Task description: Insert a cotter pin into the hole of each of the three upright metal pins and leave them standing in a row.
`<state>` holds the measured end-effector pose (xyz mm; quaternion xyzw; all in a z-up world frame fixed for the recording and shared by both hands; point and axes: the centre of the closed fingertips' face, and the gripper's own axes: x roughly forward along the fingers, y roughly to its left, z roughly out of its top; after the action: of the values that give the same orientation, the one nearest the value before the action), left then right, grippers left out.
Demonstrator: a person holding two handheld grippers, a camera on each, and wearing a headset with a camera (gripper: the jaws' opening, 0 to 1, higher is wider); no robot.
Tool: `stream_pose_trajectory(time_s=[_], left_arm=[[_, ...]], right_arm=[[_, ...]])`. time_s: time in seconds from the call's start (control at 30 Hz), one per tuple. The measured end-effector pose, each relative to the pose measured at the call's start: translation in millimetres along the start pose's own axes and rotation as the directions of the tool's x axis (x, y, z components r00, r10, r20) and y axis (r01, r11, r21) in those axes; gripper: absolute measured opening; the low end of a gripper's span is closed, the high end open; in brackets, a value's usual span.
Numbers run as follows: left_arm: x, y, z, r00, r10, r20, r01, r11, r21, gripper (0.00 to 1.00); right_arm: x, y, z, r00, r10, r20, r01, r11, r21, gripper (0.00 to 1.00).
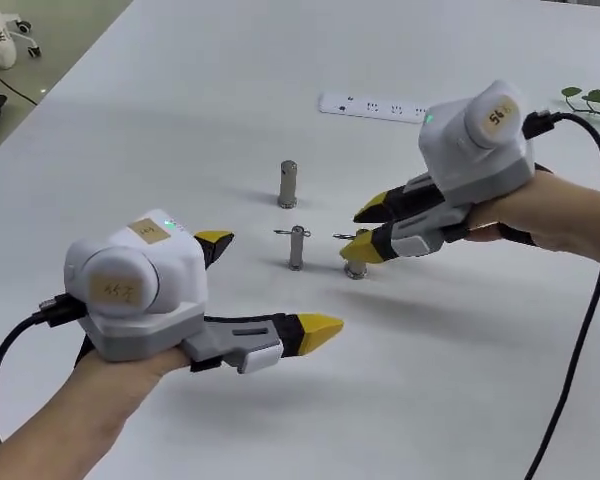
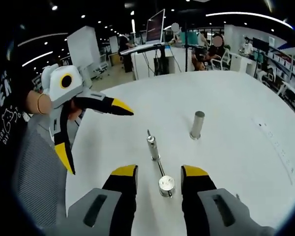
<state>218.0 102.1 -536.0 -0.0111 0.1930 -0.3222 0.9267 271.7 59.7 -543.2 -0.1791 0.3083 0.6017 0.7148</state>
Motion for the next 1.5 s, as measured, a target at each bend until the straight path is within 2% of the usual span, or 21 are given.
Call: stream_pose_trajectory(time_s=[0.2, 0.3, 0.47, 0.53, 0.6, 0.67, 0.73, 0.87, 1.03, 1.13, 1.2, 1.3, 1.43, 1.5], left_arm=[[-1.3, 1.4, 0.8, 1.0000, 0.006, 0.005, -0.006, 1.000, 0.002, 0.94], [-1.5, 2.4, 0.5, 0.9999, 0.010, 0.005, -0.010, 1.000, 0.002, 0.94], [-1.5, 3.4, 0.0, 0.9999, 0.016, 0.003, -0.016, 1.000, 0.008, 0.94], [-1.5, 3.6, 0.2, 0.9998, 0.019, 0.004, -0.019, 1.000, 0.010, 0.93], [-1.3, 3.6, 0.4, 0.9998, 0.019, 0.005, -0.019, 1.000, 0.010, 0.93], [-1.1, 3.6, 0.4, 0.9998, 0.017, 0.005, -0.017, 1.000, 0.009, 0.93], [-0.6, 4.0, 0.5, 0.9998, 0.017, 0.005, -0.017, 1.000, 0.008, 0.93], [-0.5, 4.9, 1.8, 0.9998, 0.019, 0.011, -0.019, 1.000, 0.007, 0.93], [-0.4, 6.2, 1.7, 0.9997, 0.021, 0.009, -0.021, 1.000, 0.005, 0.92], [-0.4, 6.8, 2.2, 0.9997, 0.022, 0.012, -0.022, 1.000, 0.004, 0.92], [0.0, 6.8, 2.3, 0.9997, 0.021, 0.013, -0.021, 1.000, 0.002, 0.92], [1.1, 6.6, 2.3, 0.9997, 0.023, 0.012, -0.023, 1.000, 0.005, 0.90], [2.5, 5.9, 2.7, 0.9998, 0.018, 0.011, -0.018, 1.000, 0.003, 0.90], [2.3, 7.2, 3.4, 0.9997, 0.021, 0.013, -0.022, 1.000, 0.001, 0.90]], right_arm=[[3.1, -5.4, 13.9, 0.9963, -0.032, 0.080, 0.026, 0.997, 0.067, 0.35], [5.1, -9.4, 20.0, 0.9932, -0.054, 0.103, 0.046, 0.996, 0.082, 0.35], [10.9, -22.2, 34.3, 0.9812, -0.109, 0.159, 0.094, 0.991, 0.097, 0.36], [13.0, -24.8, 39.8, 0.9745, -0.134, 0.180, 0.120, 0.989, 0.088, 0.35], [15.2, -30.4, 47.3, 0.9648, -0.157, 0.211, 0.142, 0.986, 0.087, 0.35], [17.8, -38.2, 56.0, 0.9514, -0.184, 0.247, 0.168, 0.982, 0.087, 0.36], [20.6, -42.3, 61.3, 0.9433, -0.201, 0.264, 0.184, 0.979, 0.086, 0.35], [30.3, -50.7, 64.0, 0.9368, -0.229, 0.265, 0.209, 0.973, 0.102, 0.35], [43.0, -60.0, 64.2, 0.9346, -0.247, 0.256, 0.224, 0.968, 0.118, 0.34], [49.0, -69.7, 62.9, 0.9327, -0.271, 0.238, 0.243, 0.960, 0.142, 0.32], [53.3, -74.5, 63.0, 0.9278, -0.290, 0.235, 0.259, 0.954, 0.154, 0.30], [58.9, -76.7, 62.2, 0.9304, -0.291, 0.223, 0.260, 0.952, 0.159, 0.27], [65.5, -81.2, 61.8, 0.9285, -0.303, 0.214, 0.270, 0.948, 0.170, 0.25], [68.3, -88.3, 62.6, 0.9284, -0.312, 0.202, 0.278, 0.944, 0.178, 0.23]])
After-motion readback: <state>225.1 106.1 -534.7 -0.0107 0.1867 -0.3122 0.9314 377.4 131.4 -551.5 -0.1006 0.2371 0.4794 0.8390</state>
